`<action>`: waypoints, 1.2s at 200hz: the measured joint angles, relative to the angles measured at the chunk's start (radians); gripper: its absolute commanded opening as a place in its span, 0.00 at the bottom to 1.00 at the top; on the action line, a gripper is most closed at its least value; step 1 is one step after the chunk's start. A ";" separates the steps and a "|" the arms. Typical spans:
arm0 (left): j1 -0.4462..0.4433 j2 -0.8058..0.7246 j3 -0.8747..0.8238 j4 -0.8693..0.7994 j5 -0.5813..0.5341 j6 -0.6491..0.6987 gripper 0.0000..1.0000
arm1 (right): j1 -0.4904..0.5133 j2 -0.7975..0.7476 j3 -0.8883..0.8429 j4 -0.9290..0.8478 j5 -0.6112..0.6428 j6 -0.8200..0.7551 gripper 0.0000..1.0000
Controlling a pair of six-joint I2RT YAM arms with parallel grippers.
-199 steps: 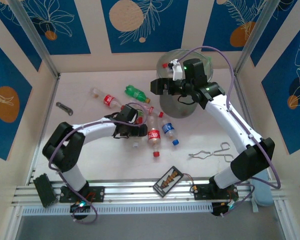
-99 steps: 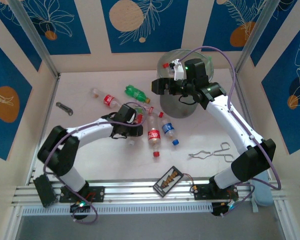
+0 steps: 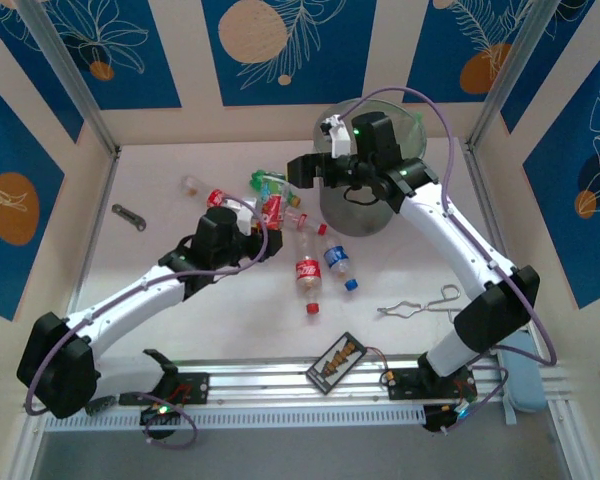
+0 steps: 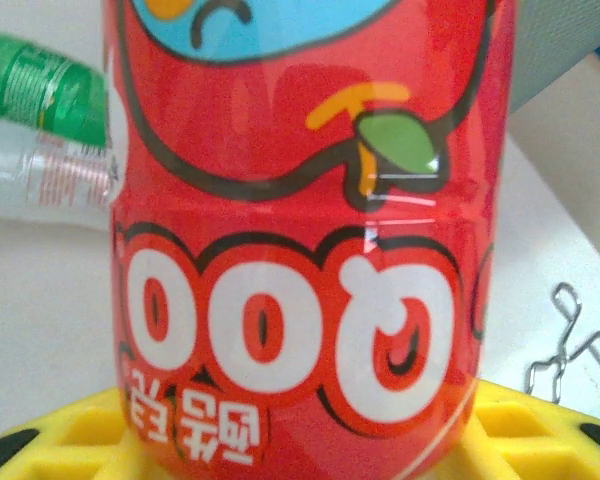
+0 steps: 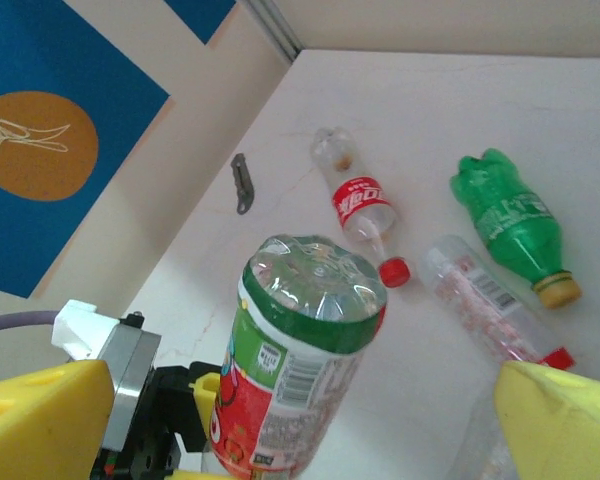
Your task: Put the plastic bottles in the bin
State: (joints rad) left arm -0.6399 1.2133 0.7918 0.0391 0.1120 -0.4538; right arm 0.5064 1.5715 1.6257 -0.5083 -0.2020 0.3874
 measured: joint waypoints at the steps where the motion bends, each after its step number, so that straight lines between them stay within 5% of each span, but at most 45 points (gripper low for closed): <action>1: 0.000 0.000 -0.001 0.005 0.002 0.001 0.38 | 0.001 0.001 0.001 0.000 -0.001 0.000 0.98; 76: 0.000 -0.010 -0.021 0.221 0.076 0.018 0.37 | 0.068 0.103 0.093 0.002 -0.040 0.008 0.96; 127: 0.000 -0.027 -0.022 0.252 0.094 0.019 0.40 | 0.076 0.147 0.123 0.007 -0.070 0.018 0.71; 146: 0.000 -0.027 -0.022 0.256 0.097 0.019 0.52 | 0.079 0.148 0.137 0.008 -0.072 0.017 0.65; 190: 0.000 -0.063 -0.022 0.258 0.097 0.027 0.99 | 0.078 0.151 0.179 0.004 -0.074 0.006 0.61; 240: 0.000 -0.209 -0.022 0.229 0.093 0.034 1.00 | 0.040 0.172 0.345 -0.029 -0.048 -0.066 0.61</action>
State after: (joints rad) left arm -0.6399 1.0039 0.7700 0.2684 0.2047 -0.4202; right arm 0.5465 1.7432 1.9709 -0.5369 -0.2501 0.3214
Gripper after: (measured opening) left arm 0.999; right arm 0.616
